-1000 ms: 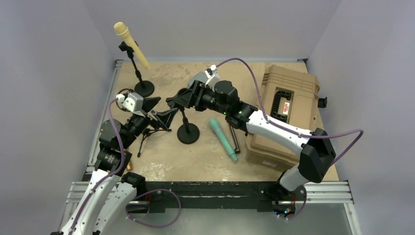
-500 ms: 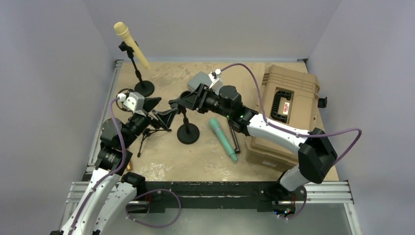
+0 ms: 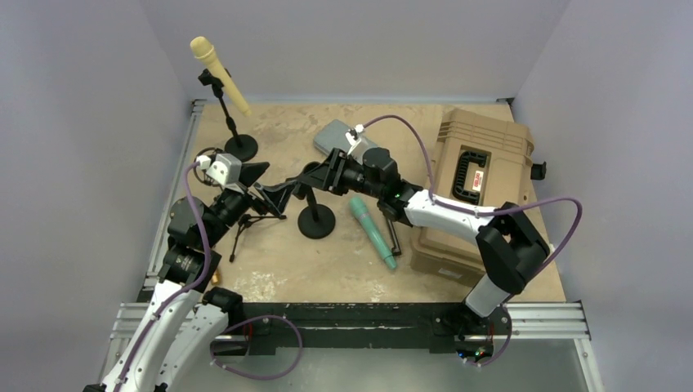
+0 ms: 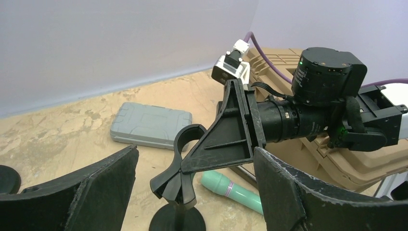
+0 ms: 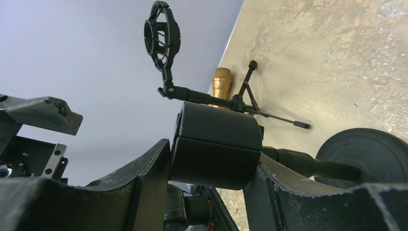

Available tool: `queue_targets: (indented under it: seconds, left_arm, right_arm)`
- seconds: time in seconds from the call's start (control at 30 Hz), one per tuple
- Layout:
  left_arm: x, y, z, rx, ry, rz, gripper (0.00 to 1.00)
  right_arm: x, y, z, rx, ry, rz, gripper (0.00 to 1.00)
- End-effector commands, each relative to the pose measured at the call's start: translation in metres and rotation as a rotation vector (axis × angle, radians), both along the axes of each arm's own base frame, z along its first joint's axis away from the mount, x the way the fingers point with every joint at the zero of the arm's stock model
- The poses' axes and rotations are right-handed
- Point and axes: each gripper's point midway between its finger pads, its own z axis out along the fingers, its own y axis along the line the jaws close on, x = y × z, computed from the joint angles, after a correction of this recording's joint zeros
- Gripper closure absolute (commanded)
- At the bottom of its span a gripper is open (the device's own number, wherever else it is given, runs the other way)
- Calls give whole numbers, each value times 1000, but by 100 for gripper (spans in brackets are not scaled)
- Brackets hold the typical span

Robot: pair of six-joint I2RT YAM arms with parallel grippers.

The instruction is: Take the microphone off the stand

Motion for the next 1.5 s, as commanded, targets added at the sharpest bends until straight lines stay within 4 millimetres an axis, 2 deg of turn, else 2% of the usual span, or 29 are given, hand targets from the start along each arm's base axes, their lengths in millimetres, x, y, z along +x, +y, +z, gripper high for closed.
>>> queue_targets:
  seconds: [0.0,0.1,0.17,0.27,0.43,0.47,0.77,0.87,0.97,1.07,1.17,1.3,1.47]
  left_arm:
    - [-3,5,25,-18,-60,21,14]
    - [-4,7,27,-21,-64,31,13]
    - [-4,9,27,-18,-64,43,14]
    - [-5,14,29,-16,-69,64,13]
    - [-5,21,35,-15,-87,104,13]
    - [-3,23,28,-2,-58,117,13]
    - [11,41,18,24,23,243,13]
    - [17,53,15,20,70,320,11]
    - [25,64,16,30,146,397,10]
    - [35,71,25,73,179,450,8]
    - [48,90,34,110,215,574,2]
    - [64,105,52,151,233,669,0]
    - [89,112,70,142,278,706,0]
  right_arm:
    - [14,-19,-54,-193,76,-25,70]
    - [28,-13,-34,-161,35,-13,70]
    - [40,-6,-14,-116,-7,5,71]
    - [63,-5,-4,-90,-24,1,71]
    - [96,-12,-8,-28,10,9,71]
    - [100,-13,-9,-19,13,13,71]
    - [120,-21,-22,-25,-14,33,67]
    - [118,-24,-23,-39,-37,50,58]
    - [111,-26,-23,-62,-58,78,39]
    - [105,-31,-20,-94,-93,87,24]
    - [103,-41,-11,-142,-157,67,10]
    - [105,-58,-7,-238,-188,13,4]
    - [102,-81,10,-226,-186,-1,1]
